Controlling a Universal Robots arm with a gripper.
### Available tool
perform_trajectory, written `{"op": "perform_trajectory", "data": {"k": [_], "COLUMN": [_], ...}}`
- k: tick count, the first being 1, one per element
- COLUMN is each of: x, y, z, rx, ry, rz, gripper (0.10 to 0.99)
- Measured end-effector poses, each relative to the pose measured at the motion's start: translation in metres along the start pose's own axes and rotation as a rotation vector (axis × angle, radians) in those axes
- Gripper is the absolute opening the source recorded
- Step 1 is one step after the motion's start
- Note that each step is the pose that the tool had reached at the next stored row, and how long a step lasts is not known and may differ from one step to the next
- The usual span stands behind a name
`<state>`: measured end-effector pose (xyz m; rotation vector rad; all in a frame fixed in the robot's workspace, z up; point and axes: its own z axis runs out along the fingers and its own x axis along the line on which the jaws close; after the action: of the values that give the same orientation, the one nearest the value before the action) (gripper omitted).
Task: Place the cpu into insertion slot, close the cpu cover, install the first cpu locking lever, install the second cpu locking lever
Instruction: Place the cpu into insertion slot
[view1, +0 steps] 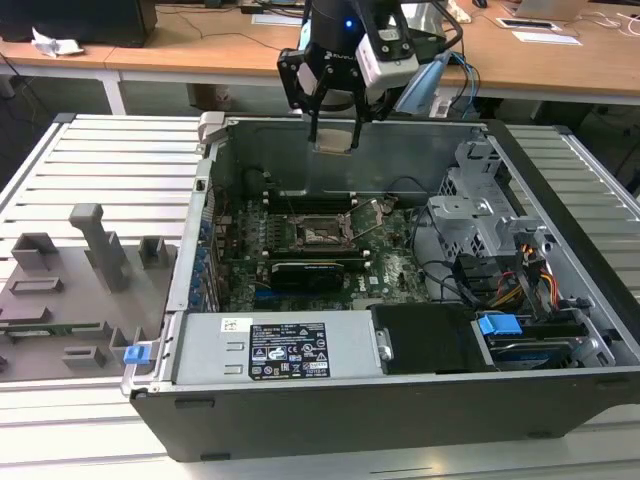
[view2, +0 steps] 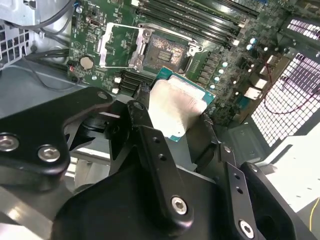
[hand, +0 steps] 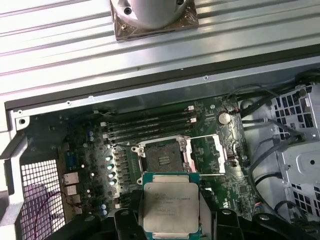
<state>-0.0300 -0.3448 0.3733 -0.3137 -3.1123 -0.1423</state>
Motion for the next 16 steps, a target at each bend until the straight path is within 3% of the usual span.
{"op": "perform_trajectory", "data": {"k": [3, 16], "x": [0.0000, 0.0000], "y": [0.0000, 0.0000], "z": [0.0000, 0.0001], "rx": [-0.001, -0.003], "ry": [-0.0041, -0.0117], "rz": [0.046, 0.131], "gripper": [0.537, 0.537]}}
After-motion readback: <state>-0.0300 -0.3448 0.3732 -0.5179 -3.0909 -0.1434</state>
